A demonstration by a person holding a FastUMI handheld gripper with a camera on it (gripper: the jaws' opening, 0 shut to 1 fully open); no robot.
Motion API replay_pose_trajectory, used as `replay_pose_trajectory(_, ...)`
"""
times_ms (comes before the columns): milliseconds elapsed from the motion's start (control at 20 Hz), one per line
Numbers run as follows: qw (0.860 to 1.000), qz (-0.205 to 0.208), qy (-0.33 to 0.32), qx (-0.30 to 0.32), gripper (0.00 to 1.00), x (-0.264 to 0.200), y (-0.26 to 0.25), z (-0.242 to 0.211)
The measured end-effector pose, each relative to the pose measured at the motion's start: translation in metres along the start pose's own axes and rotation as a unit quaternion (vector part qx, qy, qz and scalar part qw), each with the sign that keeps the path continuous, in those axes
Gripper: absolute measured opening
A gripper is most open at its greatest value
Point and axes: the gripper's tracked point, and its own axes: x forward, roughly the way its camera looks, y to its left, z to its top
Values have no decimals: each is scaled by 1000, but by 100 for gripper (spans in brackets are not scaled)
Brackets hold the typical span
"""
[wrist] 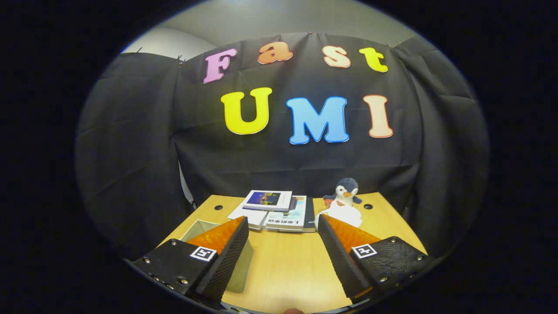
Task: Open the storage box then place both shoes into the box .Put the left shoe in first, then the right shoe, with the right side of both shoes facing outward in a uniform manner.
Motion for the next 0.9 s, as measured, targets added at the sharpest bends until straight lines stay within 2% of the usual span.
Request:
replay_pose_trajectory(250, 998, -39, -46, -24, 97, -29, -43, 10)
replay_pose_trajectory(500, 997, -42, -67, 14, 97, -43, -65, 11)
replay_pose_trajectory(900, 995, -46, -78, 37, 97, -47, -85, 13)
